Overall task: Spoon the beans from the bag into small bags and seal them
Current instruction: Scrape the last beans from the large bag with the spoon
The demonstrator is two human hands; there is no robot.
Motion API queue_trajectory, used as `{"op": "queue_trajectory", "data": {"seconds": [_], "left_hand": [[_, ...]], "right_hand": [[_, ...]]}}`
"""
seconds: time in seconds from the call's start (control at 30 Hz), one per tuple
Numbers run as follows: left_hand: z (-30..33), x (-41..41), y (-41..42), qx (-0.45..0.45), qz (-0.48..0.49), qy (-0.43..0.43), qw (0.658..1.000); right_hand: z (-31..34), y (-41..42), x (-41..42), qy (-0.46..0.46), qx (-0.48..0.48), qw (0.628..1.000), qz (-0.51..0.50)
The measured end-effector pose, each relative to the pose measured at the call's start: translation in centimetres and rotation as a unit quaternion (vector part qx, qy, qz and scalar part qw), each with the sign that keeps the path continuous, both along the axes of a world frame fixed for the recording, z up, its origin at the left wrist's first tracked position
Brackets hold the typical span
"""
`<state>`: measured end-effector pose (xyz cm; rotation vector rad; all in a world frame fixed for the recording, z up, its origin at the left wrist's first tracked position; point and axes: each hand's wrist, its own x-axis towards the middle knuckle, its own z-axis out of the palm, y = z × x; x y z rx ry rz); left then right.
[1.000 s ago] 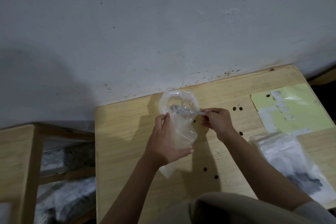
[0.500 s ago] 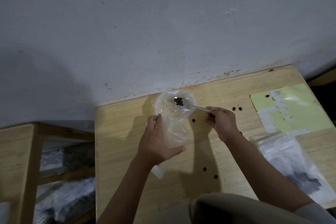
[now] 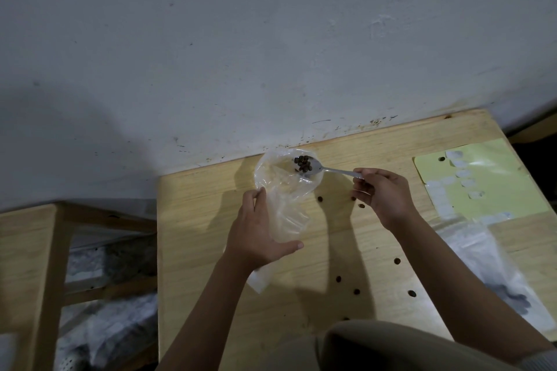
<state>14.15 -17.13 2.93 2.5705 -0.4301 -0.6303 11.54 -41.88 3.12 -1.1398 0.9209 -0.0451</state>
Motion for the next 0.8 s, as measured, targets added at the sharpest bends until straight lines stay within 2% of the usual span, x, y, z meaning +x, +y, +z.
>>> {"op": "queue_trajectory", "data": {"seconds": [0.4,0.47,0.57,0.67,0.73,0.8], "left_hand": [[-0.5,0.2,-1.1,-0.006,0.033,-0.012,0.999],[-0.5,0.2,-1.2,-0.01,0.034,-0.019,0.999],[-0.4,0.2,-1.3,-0.016,0.036,-0.023,0.999],[-0.3,0.2,-1.4,-0.023,0.045,-0.02,0.999],[-0.1,0.1,-1.4,-0.023,0.044,-0.024,0.998],[0.2,-0.1,-1.4,-0.025,0.038,-0.028,0.999]], "right_hand": [[2.8,1.1,-1.8,-0.044,-0.128,0.981,0.142],[3.0,1.6,-1.8,-0.057,-0.157,0.968,0.185],[3.5,2.4,-2.1,-0.104,-0.256,0.931,0.238],[3.6,2.2,-1.9,-0.159,-0.326,0.917,0.169],[3.1,1.7,-1.3,-0.163,-0.363,0.909,0.126],[2.1,1.6,-0.8,-0.148,-0.414,0.889,0.129]]}}
